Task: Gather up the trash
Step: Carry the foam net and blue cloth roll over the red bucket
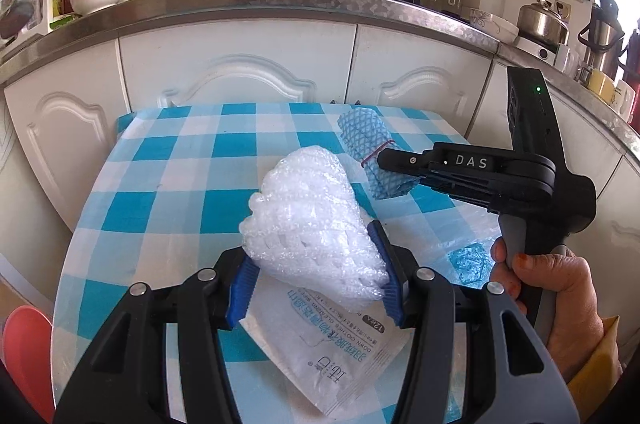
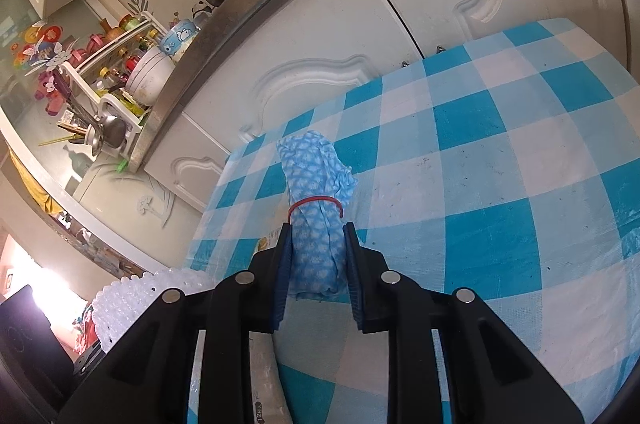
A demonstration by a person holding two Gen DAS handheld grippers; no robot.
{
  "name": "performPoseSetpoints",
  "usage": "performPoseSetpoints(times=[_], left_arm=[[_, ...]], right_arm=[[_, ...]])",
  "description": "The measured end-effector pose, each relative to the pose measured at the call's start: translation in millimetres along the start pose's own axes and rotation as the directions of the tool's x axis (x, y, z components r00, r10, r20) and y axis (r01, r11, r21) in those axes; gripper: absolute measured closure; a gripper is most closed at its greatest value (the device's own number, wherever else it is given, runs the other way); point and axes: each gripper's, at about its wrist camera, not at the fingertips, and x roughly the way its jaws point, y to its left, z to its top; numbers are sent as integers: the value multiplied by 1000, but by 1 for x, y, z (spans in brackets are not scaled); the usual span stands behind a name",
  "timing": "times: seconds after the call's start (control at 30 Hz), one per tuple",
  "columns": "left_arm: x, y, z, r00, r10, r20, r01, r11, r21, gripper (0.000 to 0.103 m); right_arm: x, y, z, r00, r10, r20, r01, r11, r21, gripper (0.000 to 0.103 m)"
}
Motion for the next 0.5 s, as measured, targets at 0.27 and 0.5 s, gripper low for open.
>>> performPoseSetpoints(times=[0.27,0.5], left_arm=[[-23,21,-10,998,60,0,-60,998,-14,50],[-45,42,-16,993,115,16,-115,993,-39,50]], right_arm=[[-3,21,-5,999,32,-4,-32,999,-34,77],[1,46,-21,998,48,-33,-50,995,-82,77]])
